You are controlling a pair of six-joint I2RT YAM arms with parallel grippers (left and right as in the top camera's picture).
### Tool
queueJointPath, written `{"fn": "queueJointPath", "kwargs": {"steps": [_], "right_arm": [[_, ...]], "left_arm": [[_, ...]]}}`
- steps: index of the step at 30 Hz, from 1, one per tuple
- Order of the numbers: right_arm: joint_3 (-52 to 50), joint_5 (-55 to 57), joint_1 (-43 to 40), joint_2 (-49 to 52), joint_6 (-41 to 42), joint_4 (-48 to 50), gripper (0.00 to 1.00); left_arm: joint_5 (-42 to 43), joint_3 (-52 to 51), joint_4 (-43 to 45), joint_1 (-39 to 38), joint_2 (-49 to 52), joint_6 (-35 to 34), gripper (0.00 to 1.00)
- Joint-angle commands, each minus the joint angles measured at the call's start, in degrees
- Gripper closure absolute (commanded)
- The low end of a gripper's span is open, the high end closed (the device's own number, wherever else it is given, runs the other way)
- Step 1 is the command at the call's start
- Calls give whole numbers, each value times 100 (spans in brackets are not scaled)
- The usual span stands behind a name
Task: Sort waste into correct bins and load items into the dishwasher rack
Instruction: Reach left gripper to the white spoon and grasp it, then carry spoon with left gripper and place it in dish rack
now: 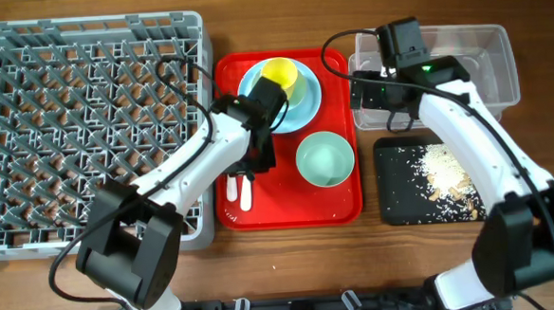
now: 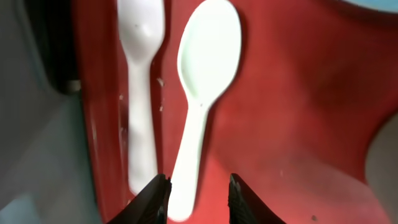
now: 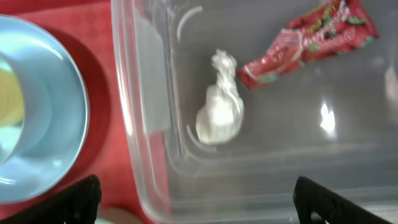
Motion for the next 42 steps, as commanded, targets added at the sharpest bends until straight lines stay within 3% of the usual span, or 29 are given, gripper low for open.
{"fn": "queueJointPath", "kwargs": {"steps": [1, 8, 14, 18, 23, 27, 30, 34, 40, 42], "right_arm": [[15, 101, -24, 236, -66, 317, 0], [15, 101, -24, 278, -66, 396, 0], [15, 101, -22, 280, -63, 398, 0], [15, 101, -22, 280, -66, 398, 0], [15, 101, -24, 280, -68, 398, 0], [15, 101, -22, 280, -68, 400, 0], [15, 101, -24, 280, -66, 400, 0], [15, 101, -22, 280, -68, 400, 0], [15, 101, -22, 280, -68, 400, 0], [15, 101, -22, 280, -68, 400, 0]], "left_arm": [[-98, -356, 323, -7, 44, -15, 67], [-103, -925, 1121, -4, 44, -13, 64], [-144, -1176, 1556, -4, 44, -13, 67], [-142, -1176, 1554, -4, 39, -13, 96], [-144, -739, 1318, 35, -223, -11, 96], [-160, 702, 205, 225, -1016, 424, 96], [-901, 1436, -319, 551, -1591, 704, 96], [-2210, 1397, -861, 1163, -1838, 776, 96], [-2184, 629, -313, 1921, -1169, 1775, 96], [-2752, 625, -256, 2052, -1021, 1814, 96]]}}
